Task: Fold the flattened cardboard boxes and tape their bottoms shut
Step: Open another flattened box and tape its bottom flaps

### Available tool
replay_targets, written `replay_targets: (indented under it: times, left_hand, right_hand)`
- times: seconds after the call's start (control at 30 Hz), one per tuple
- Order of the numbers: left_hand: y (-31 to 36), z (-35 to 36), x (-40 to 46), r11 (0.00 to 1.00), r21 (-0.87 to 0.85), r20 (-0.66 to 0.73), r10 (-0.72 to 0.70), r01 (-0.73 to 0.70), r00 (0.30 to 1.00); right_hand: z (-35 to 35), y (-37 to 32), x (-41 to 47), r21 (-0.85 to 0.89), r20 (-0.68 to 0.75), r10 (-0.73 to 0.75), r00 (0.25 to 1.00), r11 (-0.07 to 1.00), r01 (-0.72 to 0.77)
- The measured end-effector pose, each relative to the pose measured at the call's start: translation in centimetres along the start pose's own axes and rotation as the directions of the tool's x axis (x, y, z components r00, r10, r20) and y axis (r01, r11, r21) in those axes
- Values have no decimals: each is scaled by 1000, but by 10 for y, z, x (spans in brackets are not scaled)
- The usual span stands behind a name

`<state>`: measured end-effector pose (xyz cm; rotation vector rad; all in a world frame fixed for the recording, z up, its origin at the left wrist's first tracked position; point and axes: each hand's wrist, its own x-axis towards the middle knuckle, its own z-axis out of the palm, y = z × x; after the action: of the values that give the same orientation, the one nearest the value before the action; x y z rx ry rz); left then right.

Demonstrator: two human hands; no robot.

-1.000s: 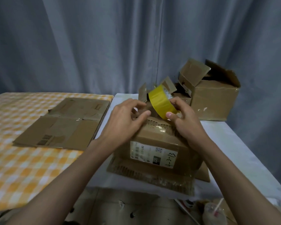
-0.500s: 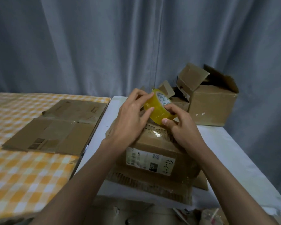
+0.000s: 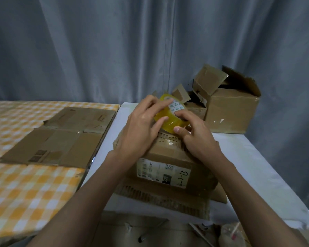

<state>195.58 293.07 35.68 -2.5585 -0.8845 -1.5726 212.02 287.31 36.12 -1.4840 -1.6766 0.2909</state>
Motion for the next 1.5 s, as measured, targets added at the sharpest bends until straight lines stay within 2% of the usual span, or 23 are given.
replay_targets:
  times: [0.13,0.43,0.6,0.77,0.87,1.1,1.33,1.5]
  left_hand:
    - [-2,-5,4,999,14,30,39,-39,999]
    - [-5,-8,3,995,-98,-108,7,-18,994]
    - [-7,-16,2,977,-199,-250,-121,71,961]
    - [0,-30,10,947,-279,-264,-237,161,935]
    - [2,-38,15,924,-306,-198,-296,228,934]
    - [10,-50,24,861,-366,-28,-390,354,920]
    - [7,-69,28,766,-410,304,-397,496,866]
    - [16,-72,29,699,-458,363,-417,550,833]
  right_hand:
    - [1,-3,0,-41,9,-25,1000,999,25]
    - [3,1,1,-102,15,-86,996,991,87]
    - [5,-1,0,-120,58,-52,997,991,59]
    - [0,-1,2,13,24,-34,999,999,33]
    - [-1,-3,-1,81,-2,-40,999,996,40]
    - [-3,-7,-4,81,-127,-86,988,992,96]
    - [0,-3,-2,34,-133,-86,987,995,91]
    - [3,-2,-1,11,-139,-87,986,996,89]
